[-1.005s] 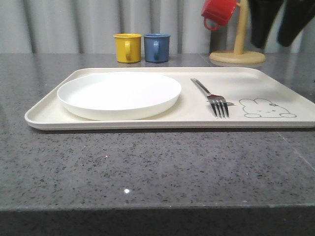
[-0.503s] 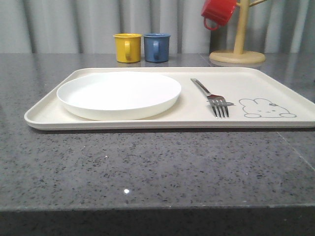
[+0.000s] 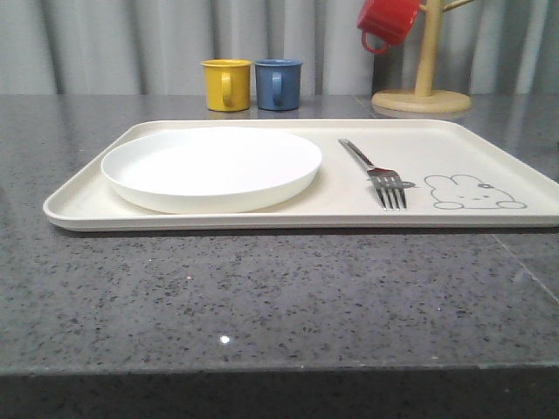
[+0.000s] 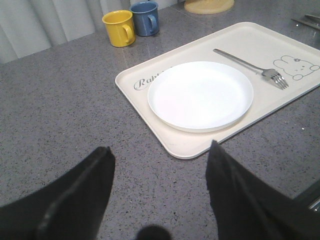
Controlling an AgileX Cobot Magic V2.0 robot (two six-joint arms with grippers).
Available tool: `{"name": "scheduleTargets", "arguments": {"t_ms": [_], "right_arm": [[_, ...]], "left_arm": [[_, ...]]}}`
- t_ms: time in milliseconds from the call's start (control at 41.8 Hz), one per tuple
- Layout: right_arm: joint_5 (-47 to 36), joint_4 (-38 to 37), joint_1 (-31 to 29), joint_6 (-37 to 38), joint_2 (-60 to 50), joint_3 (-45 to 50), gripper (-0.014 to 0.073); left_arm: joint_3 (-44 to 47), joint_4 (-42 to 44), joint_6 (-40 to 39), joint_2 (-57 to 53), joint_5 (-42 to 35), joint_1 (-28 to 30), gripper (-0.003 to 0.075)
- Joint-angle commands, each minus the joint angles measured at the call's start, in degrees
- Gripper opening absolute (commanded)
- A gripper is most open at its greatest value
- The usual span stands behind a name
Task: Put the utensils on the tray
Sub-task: 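Grasp the steel chopsticks with the right gripper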
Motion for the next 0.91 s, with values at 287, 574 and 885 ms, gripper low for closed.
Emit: {"name": "scheduleTargets", "arguments": {"t_ms": [287,574,885], "right_arm": [[-1.43,0.20,-0.38,-0.65,-1.27,-1.30,0.0146],[-0.74,2.40,-0.09,-0.70,-1.70,-2.15,0.0051],[2.33,13.25,10.29,-4.16,-4.81,-8.38,0.0051]], "left_arm": [[-1.40,-0.94,-0.68,0.77,-4.32,-0.37,0.0409],[-1.40,-0.94,-0.68,0.77,-4.32,-0.37,0.0409],[-1.40,-0.94,-0.68,0.77,-4.32,-0.37,0.0409]]}}
